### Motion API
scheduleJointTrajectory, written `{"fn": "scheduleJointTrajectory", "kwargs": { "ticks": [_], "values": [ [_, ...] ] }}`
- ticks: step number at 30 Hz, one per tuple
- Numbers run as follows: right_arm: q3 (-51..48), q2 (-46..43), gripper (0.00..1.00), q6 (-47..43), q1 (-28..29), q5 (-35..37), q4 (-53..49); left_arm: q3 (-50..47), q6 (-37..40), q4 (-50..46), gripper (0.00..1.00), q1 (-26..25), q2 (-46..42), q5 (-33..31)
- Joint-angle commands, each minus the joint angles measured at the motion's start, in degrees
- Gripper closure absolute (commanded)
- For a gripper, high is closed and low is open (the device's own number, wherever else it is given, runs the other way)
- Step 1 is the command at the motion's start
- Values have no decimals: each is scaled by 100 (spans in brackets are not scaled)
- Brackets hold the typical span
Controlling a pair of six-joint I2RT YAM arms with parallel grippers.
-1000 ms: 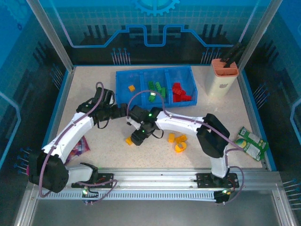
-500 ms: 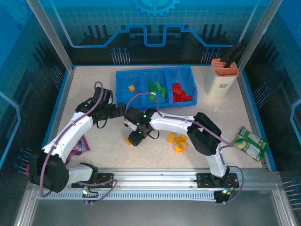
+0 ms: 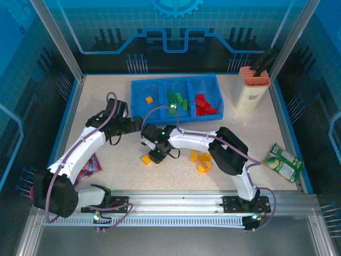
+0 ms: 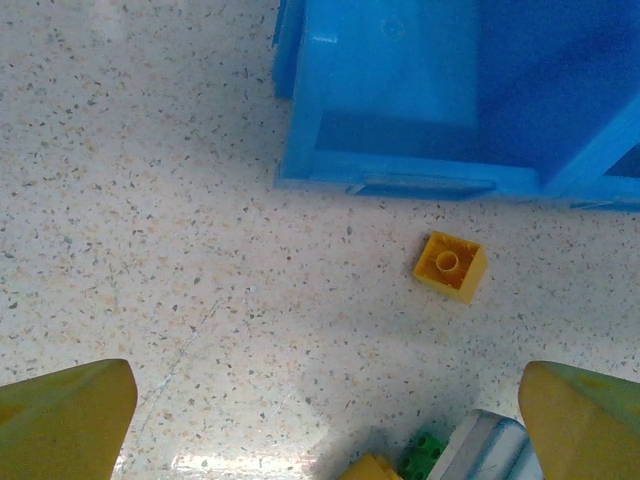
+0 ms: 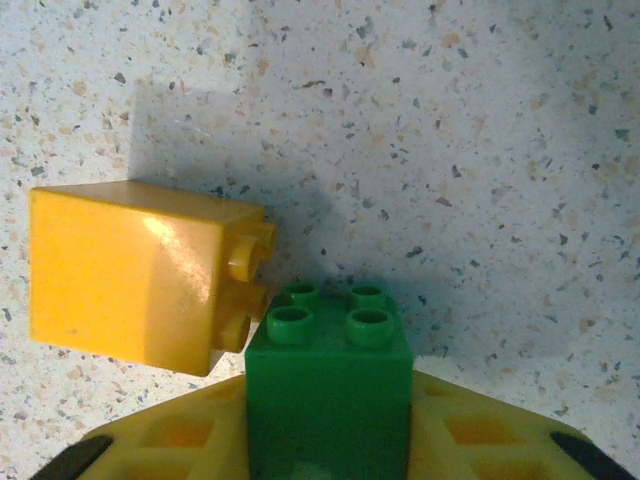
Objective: Sort the legos into containers by color
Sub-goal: Pick up the lego from the bottom-center of the table, then place the lego in the container.
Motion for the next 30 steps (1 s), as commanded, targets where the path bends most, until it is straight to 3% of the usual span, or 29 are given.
{"fn": "scheduleJointTrajectory", "kwargs": {
  "ticks": [1,16,23,30],
  "values": [
    [-178,197,68,59,-175,99,-231,72,41,62,1,-50,-73,482],
    [-309,-991,75,-225,-841,160,-803,78,18,74,1,-33,-20,478],
    [539,-733,74,-679,-1334,424,-693,10,50,-206,1,-36,-134,170],
    [1534,-108,74,-907,-1920,550,-153,-395,-264,-220,1,-100,-230,374]
  ]
}}
